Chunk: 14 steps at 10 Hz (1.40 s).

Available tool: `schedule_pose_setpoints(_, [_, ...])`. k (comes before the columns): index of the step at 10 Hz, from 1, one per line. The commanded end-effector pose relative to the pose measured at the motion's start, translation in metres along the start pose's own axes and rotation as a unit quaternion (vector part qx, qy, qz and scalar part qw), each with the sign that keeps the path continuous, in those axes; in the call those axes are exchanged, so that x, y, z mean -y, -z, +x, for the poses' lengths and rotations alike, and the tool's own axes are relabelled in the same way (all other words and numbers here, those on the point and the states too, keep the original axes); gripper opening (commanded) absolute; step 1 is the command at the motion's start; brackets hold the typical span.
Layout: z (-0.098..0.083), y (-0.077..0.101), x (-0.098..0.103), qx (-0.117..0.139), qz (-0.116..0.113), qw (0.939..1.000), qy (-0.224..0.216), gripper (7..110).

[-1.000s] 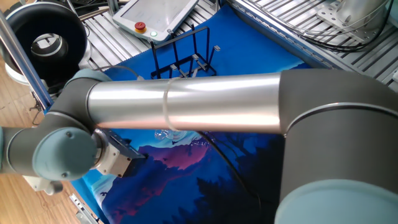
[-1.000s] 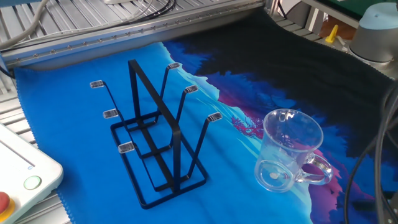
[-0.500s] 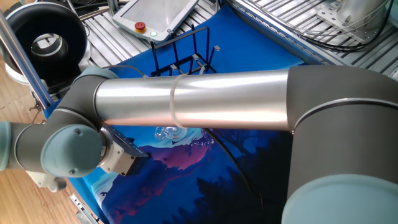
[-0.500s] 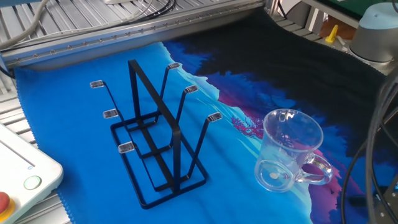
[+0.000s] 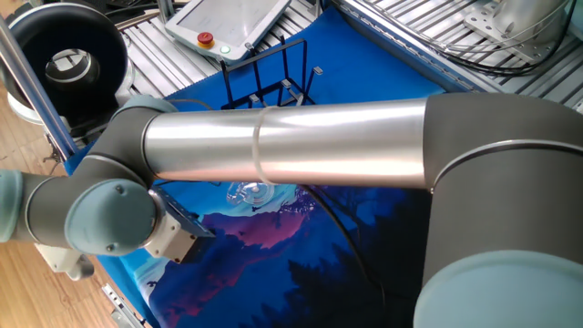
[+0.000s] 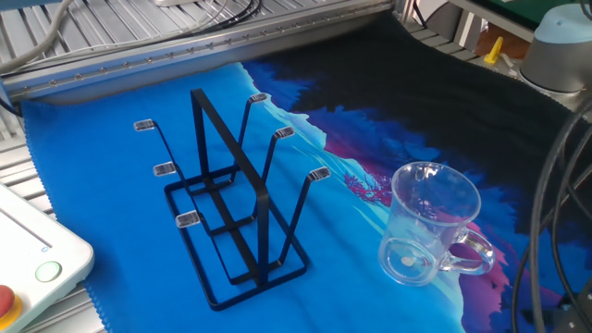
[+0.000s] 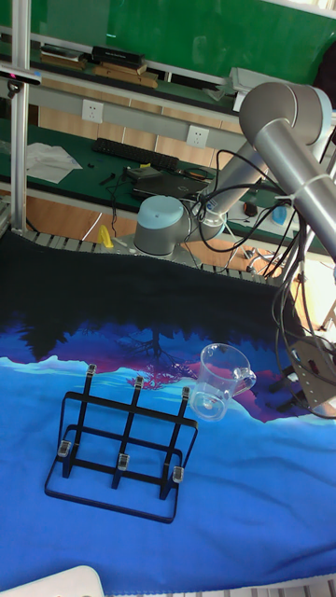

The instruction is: Put the cup on the cup rack

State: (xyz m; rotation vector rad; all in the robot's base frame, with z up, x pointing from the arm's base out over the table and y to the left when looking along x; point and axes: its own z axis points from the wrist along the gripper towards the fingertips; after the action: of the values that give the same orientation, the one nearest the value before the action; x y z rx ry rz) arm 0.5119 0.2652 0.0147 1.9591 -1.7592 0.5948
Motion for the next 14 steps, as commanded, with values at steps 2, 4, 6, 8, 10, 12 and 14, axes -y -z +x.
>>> schedule_pose_setpoints(2, [0.007, 0.001, -0.017, -0.012, -0.036, 0.9993, -0.005, 66])
schedule_pose_setpoints(4, [0.009, 0.001, -0.024, -0.016, -0.049, 0.9987, 0.003, 66])
schedule_pose_setpoints(6, [0.021, 0.002, -0.027, -0.039, -0.057, 0.9976, 0.008, 66])
schedule_pose_setpoints(8, [0.028, -0.005, -0.025, -0.049, -0.055, 0.9972, 0.012, 66])
schedule_pose_setpoints(10, [0.047, -0.004, -0.026, -0.080, -0.059, 0.9950, 0.001, 66])
schedule_pose_setpoints(12, [0.053, -0.009, -0.028, -0.085, -0.064, 0.9942, -0.007, 66])
schedule_pose_setpoints(14, [0.061, -0.010, -0.025, -0.086, -0.065, 0.9941, -0.006, 66])
